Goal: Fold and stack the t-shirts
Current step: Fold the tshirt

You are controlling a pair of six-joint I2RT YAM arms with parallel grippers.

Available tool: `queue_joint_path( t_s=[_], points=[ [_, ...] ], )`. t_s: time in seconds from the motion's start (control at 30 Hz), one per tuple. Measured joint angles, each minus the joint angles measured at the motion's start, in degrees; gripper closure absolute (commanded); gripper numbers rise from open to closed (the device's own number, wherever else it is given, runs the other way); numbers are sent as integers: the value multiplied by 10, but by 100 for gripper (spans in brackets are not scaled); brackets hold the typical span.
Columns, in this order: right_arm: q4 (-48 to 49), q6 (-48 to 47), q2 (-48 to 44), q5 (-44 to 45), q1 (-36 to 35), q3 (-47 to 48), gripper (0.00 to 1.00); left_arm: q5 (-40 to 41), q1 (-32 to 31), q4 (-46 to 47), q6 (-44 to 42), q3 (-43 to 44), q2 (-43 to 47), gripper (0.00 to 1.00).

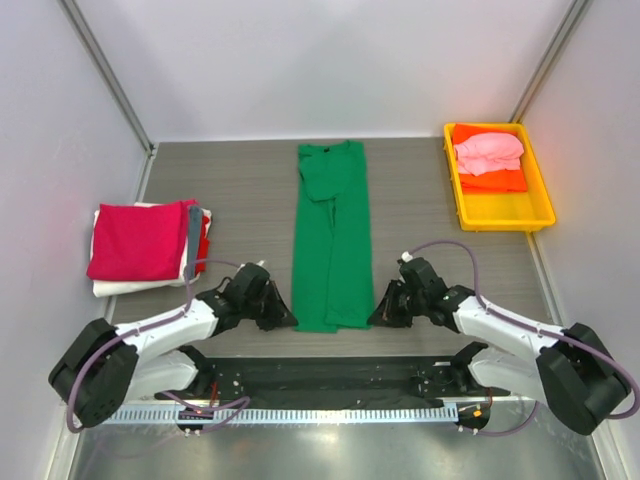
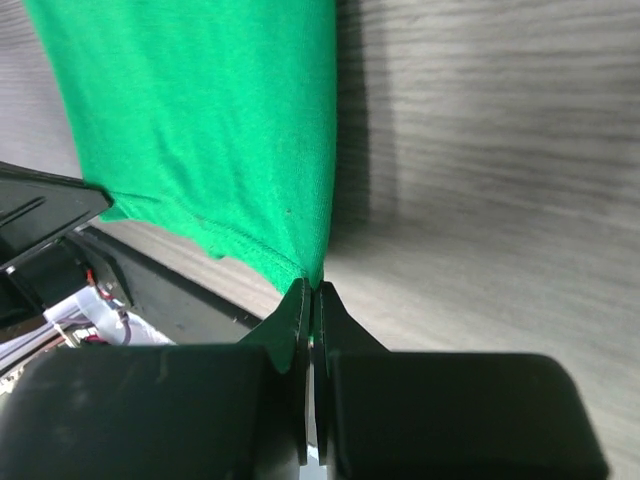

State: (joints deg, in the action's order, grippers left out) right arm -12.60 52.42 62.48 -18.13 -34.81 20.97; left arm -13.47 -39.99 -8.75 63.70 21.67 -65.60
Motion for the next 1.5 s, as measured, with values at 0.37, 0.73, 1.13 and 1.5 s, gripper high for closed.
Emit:
queue_joint_path(
  t_s=[0.37, 0.73, 1.13, 1.5],
  points=[
    [-71, -31, -5, -4, 19, 96, 99, -27, 47, -5, 34, 51, 26, 100],
    [-85, -136, 247, -35, 165, 393, 99, -44, 163, -4, -12, 330, -204, 100],
    [-97, -165, 516, -52, 231, 638, 99, -26, 217, -21, -42, 557, -453, 100],
    [-97, -165, 582, -71, 238, 713, 94, -31, 229, -28, -44, 616, -506, 100]
  ],
)
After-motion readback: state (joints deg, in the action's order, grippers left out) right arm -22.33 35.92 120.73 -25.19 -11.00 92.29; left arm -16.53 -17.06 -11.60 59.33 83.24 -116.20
